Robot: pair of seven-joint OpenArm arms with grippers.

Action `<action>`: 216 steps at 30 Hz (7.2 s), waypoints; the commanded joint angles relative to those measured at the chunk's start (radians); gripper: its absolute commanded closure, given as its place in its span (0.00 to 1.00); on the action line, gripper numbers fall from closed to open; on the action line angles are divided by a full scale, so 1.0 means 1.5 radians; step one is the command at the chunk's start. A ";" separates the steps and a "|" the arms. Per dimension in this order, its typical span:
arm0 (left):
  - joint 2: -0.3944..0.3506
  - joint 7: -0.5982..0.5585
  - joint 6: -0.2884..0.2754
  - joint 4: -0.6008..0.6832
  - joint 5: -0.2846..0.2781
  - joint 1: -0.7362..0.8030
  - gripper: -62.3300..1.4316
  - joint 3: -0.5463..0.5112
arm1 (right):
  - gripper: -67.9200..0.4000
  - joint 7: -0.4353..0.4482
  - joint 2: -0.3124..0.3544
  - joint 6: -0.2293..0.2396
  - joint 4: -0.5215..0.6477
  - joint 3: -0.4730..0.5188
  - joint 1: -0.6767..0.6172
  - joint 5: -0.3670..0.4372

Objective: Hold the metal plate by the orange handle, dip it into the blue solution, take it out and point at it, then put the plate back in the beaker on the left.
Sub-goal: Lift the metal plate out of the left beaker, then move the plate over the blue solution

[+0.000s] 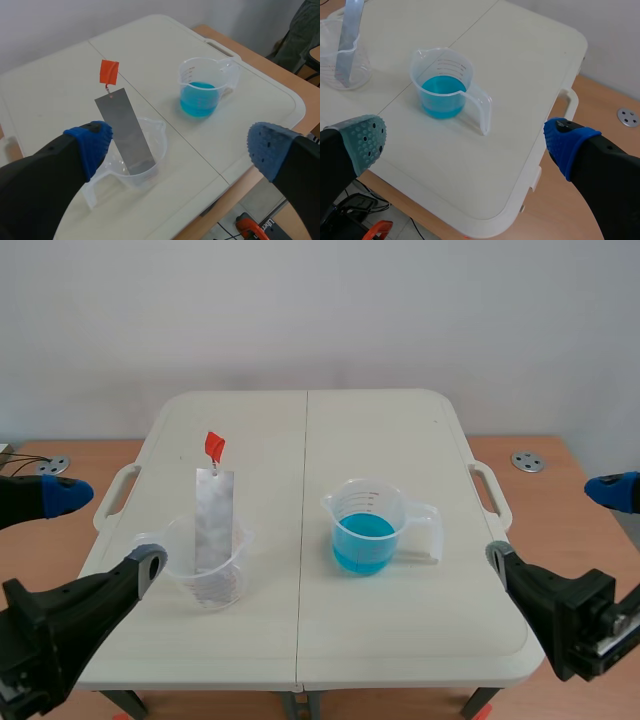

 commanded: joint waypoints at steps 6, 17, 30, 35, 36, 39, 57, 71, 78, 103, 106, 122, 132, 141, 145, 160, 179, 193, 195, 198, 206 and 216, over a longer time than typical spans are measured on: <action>0.003 -0.046 0.006 0.007 -0.004 0.058 0.60 -0.023 | 0.02 -0.003 0.001 -0.002 0.008 -0.014 0.047 -0.004; 0.004 -0.105 0.003 0.007 -0.004 0.179 0.87 -0.103 | 0.02 -0.023 0.001 -0.008 0.008 -0.105 0.136 -0.034; 0.082 -0.136 0.003 0.006 0.087 0.251 0.90 -0.158 | 0.02 -0.050 0.001 -0.031 -0.027 -0.224 0.257 -0.046; 0.102 -0.155 0.003 -0.006 0.116 0.251 0.90 -0.158 | 0.02 -0.050 -0.001 -0.040 -0.066 -0.272 0.311 -0.046; 0.101 -0.159 0.003 -0.009 0.116 0.251 0.90 -0.158 | 0.02 -0.049 -0.003 -0.040 -0.076 -0.282 0.323 -0.046; 0.101 -0.161 0.003 -0.013 0.116 0.250 0.90 -0.158 | 0.02 -0.050 -0.016 -0.040 -0.107 -0.308 0.360 -0.046; 0.101 -0.160 0.003 -0.013 0.116 0.245 0.90 -0.158 | 0.02 -0.067 -0.122 -0.040 -0.309 -0.454 0.556 -0.059; 0.101 -0.160 0.003 -0.013 0.116 0.245 0.90 -0.158 | 0.02 -0.069 -0.199 -0.040 -0.411 -0.527 0.644 -0.089; 0.101 -0.160 0.003 -0.013 0.116 0.245 0.90 -0.158 | 0.02 -0.069 -0.226 -0.040 -0.417 -0.527 0.668 -0.094; 0.101 -0.160 0.003 -0.013 0.116 0.245 0.90 -0.158 | 0.02 -0.022 -0.333 -0.025 -0.582 -0.558 0.757 -0.131; 0.101 -0.160 0.003 -0.013 0.116 0.245 0.90 -0.158 | 0.02 -0.017 -0.340 -0.025 -0.597 -0.558 0.768 -0.131; 0.101 -0.160 0.003 -0.013 0.116 0.245 0.90 -0.158 | 0.26 -0.017 -0.354 -0.025 -0.611 -0.567 0.780 -0.134; 0.101 -0.160 0.003 -0.013 0.116 0.245 0.90 -0.158 | 0.52 -0.036 -0.353 -0.025 -0.611 -0.567 0.780 -0.134; 0.101 -0.160 0.003 -0.013 0.116 0.245 0.90 -0.158 | 0.71 -0.034 -0.353 -0.025 -0.611 -0.567 0.780 -0.134; 0.101 -0.160 0.003 -0.013 0.116 0.245 0.90 -0.158 | 0.79 -0.028 -0.353 -0.025 -0.611 -0.567 0.780 -0.134; 0.101 -0.160 0.003 -0.013 0.116 0.244 0.90 -0.158 | 0.98 -0.011 -0.353 -0.024 -0.611 -0.567 0.780 -0.134; 0.101 -0.160 0.003 -0.013 0.116 0.244 0.90 -0.158 | 0.98 0.038 -0.344 0.198 -0.611 -0.566 0.780 -0.131; 0.101 -0.160 0.002 -0.013 0.116 0.243 0.90 -0.158 | 0.98 0.094 -0.275 0.248 -0.514 -0.566 0.757 -0.128; 0.101 -0.160 0.000 -0.013 0.116 0.243 0.90 -0.158 | 0.98 0.093 -0.272 0.248 -0.499 -0.566 0.752 -0.129; 0.101 -0.160 -0.001 -0.013 0.116 0.243 0.90 -0.158 | 0.98 0.088 -0.272 0.248 -0.485 -0.566 0.750 -0.129; 0.101 -0.160 -0.002 -0.013 0.116 0.243 0.90 -0.158 | 0.98 0.086 -0.272 0.248 -0.451 -0.566 0.750 -0.129; 0.101 -0.160 -0.002 -0.013 0.116 0.243 0.90 -0.158 | 0.98 0.036 -0.272 0.247 -0.392 -0.555 0.750 -0.129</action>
